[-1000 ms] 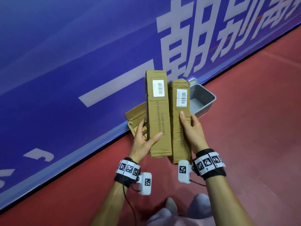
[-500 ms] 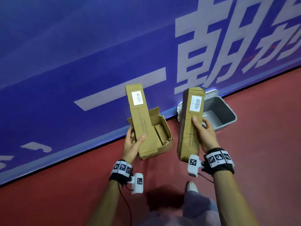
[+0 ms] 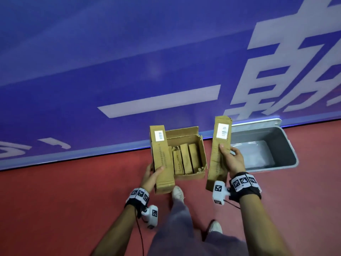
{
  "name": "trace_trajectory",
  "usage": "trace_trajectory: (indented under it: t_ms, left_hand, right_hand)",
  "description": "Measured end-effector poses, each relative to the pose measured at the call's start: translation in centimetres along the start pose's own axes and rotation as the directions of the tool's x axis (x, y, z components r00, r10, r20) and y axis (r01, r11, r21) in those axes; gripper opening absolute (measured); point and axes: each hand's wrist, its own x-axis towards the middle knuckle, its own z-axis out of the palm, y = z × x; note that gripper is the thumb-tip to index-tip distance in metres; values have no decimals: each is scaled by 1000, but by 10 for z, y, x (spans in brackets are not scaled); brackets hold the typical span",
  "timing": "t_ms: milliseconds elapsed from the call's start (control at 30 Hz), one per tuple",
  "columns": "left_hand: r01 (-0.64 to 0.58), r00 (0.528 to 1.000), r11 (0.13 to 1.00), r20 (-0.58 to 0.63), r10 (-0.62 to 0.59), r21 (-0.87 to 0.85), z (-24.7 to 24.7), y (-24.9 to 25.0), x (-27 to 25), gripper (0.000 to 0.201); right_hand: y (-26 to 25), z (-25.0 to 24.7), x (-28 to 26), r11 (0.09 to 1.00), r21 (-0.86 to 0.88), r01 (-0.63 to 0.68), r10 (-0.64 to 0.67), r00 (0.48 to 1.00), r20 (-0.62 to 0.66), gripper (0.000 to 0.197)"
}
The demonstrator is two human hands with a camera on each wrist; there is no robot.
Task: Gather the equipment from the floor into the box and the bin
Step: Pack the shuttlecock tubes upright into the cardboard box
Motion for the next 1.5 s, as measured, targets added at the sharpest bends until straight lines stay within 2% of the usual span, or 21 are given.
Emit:
trace_trajectory:
  t_ms: [67, 100, 200, 267, 367, 400, 467, 533, 600, 667, 700, 733, 800, 867, 1000, 1067, 1167, 1233, 1267, 1367, 1500]
  left_hand:
    - [17, 999, 999, 28, -18, 29, -7, 3, 32, 80]
    - [25, 998, 998, 52, -28, 60, -11, 11, 46, 81]
    - [45, 989, 991, 136, -62, 124, -17, 41, 82, 66]
    - [68, 975, 975, 195, -110, 210, -17, 46, 114, 64]
    - [103, 953, 925, 229, -197, 367, -10, 27, 172, 104]
    - [104, 946, 901, 238, -220, 422, -7, 15, 191, 109]
    - [114, 934, 867, 245, -260, 486, 2, 2, 217, 124]
    - [111, 937, 877, 246, -250, 468, 9, -18, 238, 133]
    - [130, 936, 909, 253, -244, 397, 18, -55, 263, 126]
    - [171, 930, 931, 261, -261, 321, 30, -96, 292, 108]
    - [179, 927, 935, 265, -264, 307, 32, -98, 293, 100]
    - [195, 923, 939, 270, -273, 284, 38, -119, 306, 95]
    - [222, 912, 937, 282, -297, 269, 48, -146, 324, 91]
    - [232, 892, 929, 318, -322, 290, 57, -166, 340, 89]
    - [106, 887, 923, 385, -256, 370, 68, -196, 364, 74]
    - [88, 889, 929, 392, -236, 359, 71, -221, 379, 69]
    - [101, 903, 929, 358, -235, 355, 73, -235, 398, 62]
    - [61, 924, 945, 340, -175, 321, 74, -243, 412, 54]
    - [50, 929, 953, 336, -154, 298, 74, -244, 419, 53]
    - [13, 934, 944, 332, -129, 331, 75, -267, 444, 55]
    - [-6, 942, 955, 323, -94, 297, 75, -302, 471, 63]
  right_hand:
    - [1, 23, 19, 999, -47, -20, 20, 1000, 7, 38]
    - [1, 35, 28, 997, -77, -25, 26, 1000, 8, 43]
    - [8, 68, 59, 981, -186, -59, 59, 998, 0, 75]
    - [19, 89, 86, 966, -250, -66, 71, 997, 10, 84]
    - [32, 123, 115, 938, -333, -95, 113, 993, 35, 68]
    - [43, 131, 128, 925, -363, -112, 138, 989, 44, 60]
    - [61, 149, 152, 907, -399, -135, 170, 984, 53, 62]
    - [91, 163, 181, 885, -431, -177, 226, 972, 65, 64]
    - [132, 171, 223, 859, -465, -216, 290, 952, 94, 58]
    - [193, 174, 276, 819, -508, -268, 368, 924, 105, 79]
    - [211, 173, 289, 796, -532, -289, 393, 915, 92, 86]
    - [239, 174, 313, 789, -543, -288, 401, 911, 100, 85]
    - [242, 195, 318, 776, -559, -293, 410, 908, 93, 74]
    - [248, 212, 328, 764, -565, -312, 427, 901, 80, 77]
    - [287, 229, 364, 747, -579, -326, 452, 888, 82, 78]
    - [299, 237, 378, 767, -557, -317, 436, 896, 90, 81]
    - [329, 247, 409, 764, -557, -326, 442, 893, 83, 98]
    - [373, 243, 447, 754, -557, -349, 469, 879, 83, 118]
    - [378, 246, 454, 747, -563, -354, 479, 873, 88, 120]
    - [368, 270, 447, 765, -541, -350, 481, 868, 119, 92]
    - [388, 284, 459, 768, -534, -355, 489, 862, 130, 92]
